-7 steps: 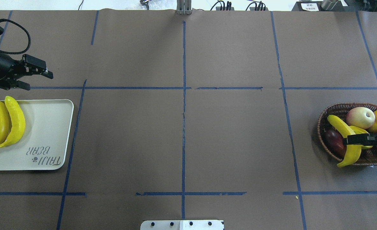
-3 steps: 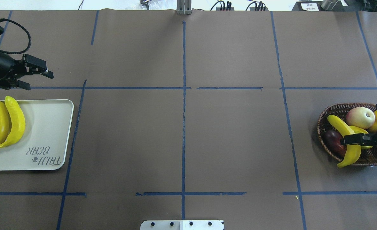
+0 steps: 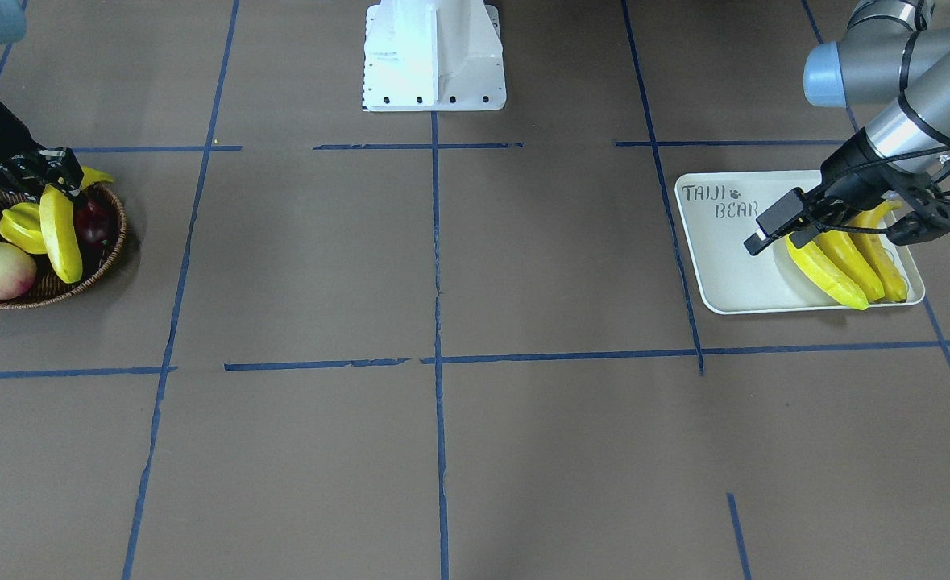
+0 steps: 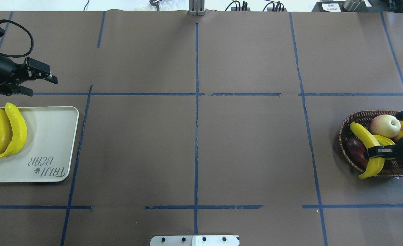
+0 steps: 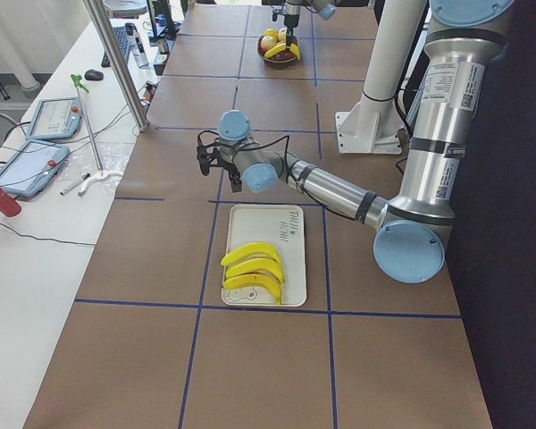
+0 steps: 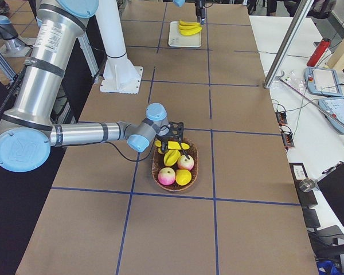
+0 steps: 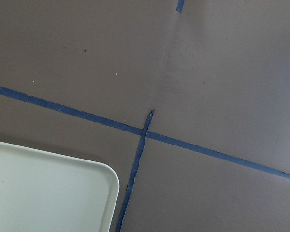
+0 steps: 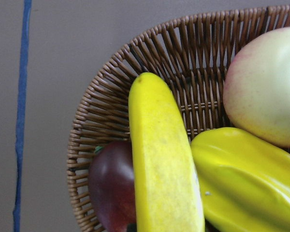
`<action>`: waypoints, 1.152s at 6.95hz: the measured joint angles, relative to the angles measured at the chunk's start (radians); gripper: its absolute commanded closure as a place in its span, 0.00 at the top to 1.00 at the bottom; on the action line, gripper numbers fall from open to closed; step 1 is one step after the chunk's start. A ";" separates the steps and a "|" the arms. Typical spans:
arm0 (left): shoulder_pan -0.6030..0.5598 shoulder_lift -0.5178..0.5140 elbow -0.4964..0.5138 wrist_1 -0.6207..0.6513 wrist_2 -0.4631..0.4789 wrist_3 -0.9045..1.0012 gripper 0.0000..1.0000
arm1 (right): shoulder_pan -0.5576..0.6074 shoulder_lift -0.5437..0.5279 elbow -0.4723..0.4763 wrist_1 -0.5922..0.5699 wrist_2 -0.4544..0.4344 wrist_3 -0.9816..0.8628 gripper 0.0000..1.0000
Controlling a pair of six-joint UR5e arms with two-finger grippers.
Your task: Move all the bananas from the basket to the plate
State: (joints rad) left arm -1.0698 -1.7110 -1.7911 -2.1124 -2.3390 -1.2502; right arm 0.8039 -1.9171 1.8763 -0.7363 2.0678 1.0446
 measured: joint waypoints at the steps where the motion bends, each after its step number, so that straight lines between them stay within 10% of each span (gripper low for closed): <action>1: 0.000 -0.001 0.000 0.000 0.000 0.000 1.00 | 0.001 -0.004 0.009 0.000 0.001 -0.001 0.00; 5: 0.002 -0.005 0.002 0.000 -0.001 -0.001 1.00 | 0.092 -0.019 0.113 -0.003 0.082 -0.010 0.01; 8: 0.011 -0.074 0.009 -0.003 -0.002 -0.013 1.00 | 0.120 0.199 0.063 -0.001 0.109 0.039 0.00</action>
State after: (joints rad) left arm -1.0583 -1.7850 -1.7822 -2.1155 -2.3414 -1.2635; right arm 0.9243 -1.7177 1.9393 -0.7369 2.1769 1.0833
